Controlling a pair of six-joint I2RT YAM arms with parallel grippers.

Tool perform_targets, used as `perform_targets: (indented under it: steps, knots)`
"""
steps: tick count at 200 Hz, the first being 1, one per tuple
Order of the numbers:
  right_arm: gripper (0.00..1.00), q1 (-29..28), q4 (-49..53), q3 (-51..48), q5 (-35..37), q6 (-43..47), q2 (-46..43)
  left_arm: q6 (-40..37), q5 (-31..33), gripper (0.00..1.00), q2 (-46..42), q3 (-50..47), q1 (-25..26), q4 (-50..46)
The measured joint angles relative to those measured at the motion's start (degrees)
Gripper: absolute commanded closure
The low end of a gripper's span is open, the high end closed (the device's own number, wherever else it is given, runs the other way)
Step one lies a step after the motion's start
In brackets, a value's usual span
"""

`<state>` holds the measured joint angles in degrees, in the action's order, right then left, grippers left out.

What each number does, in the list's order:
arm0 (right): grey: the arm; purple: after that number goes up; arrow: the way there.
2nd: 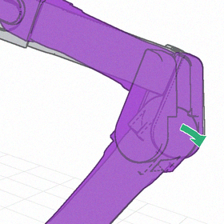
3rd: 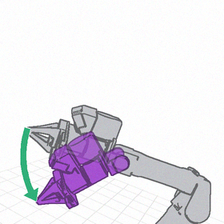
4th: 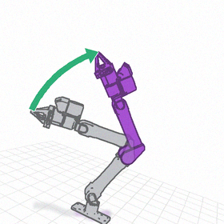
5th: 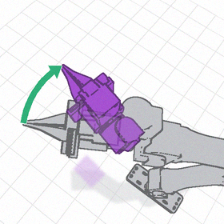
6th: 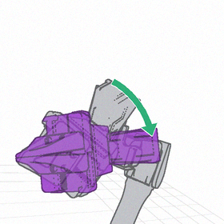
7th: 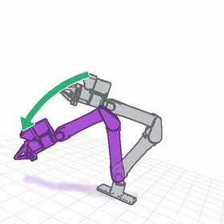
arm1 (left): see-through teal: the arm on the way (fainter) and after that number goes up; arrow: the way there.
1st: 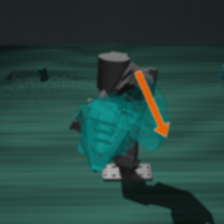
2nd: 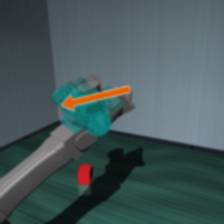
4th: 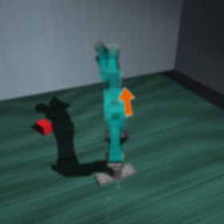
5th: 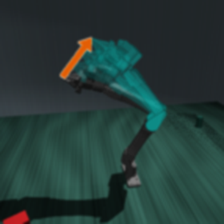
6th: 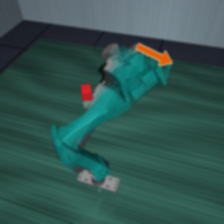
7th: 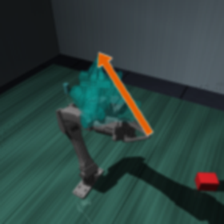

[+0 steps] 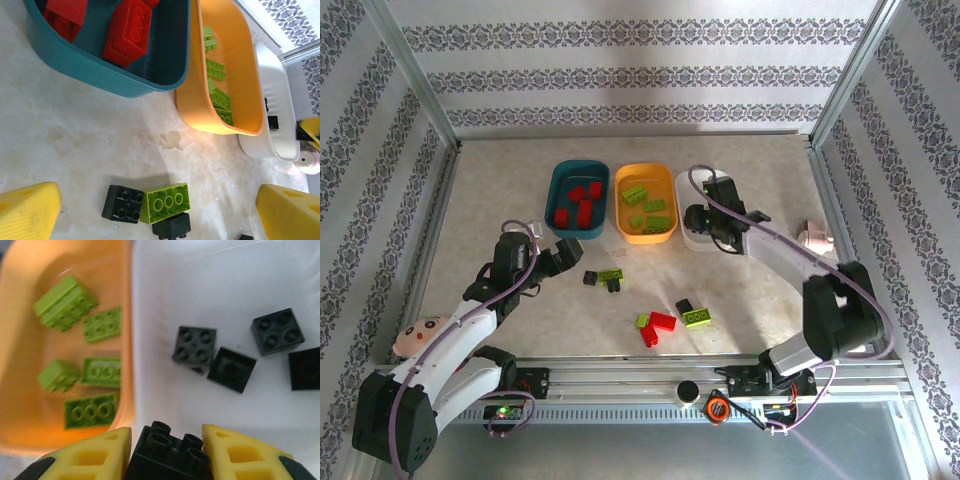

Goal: Sort the legos into containers by color
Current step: Place the lego in the container, then pick up the lego from the bottom-center of the table.

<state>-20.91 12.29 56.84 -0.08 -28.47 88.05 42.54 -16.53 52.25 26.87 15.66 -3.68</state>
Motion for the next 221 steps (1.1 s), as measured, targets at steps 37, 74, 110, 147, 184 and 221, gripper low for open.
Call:
perform_targets:
  steps: [37, 74, 110, 147, 184, 221]
  knots:
    - [0.45, 1.86, 1.05, 4.68, 3.34, -0.28, 6.82, -0.02, -0.39, 0.00, 0.00, -0.02, 0.04, 0.11]
    - [0.25, 2.01, 2.38, 7.02, 4.17, -0.39, 8.11, -0.04, -0.42, 0.00, -0.02, -0.02, 0.04, 0.11]
    - [0.19, -0.44, 2.84, 6.62, 4.50, -0.07, 5.25, -0.46, 0.02, 0.00, -1.55, -0.02, 0.04, -0.17]
    - [0.16, -10.29, 2.23, 2.86, 3.43, -0.11, -3.02, -1.79, 2.40, 0.00, -7.13, 0.24, 0.04, -2.86]
    - [0.16, -25.00, 1.60, 1.84, 1.05, 0.33, -2.36, -2.69, 5.29, 0.00, -12.17, 1.36, 0.04, -5.77]
    - [0.17, -35.32, 1.84, 4.44, -2.08, 0.57, 8.09, -2.89, 7.17, 0.00, -14.53, 1.53, 0.04, -7.32]
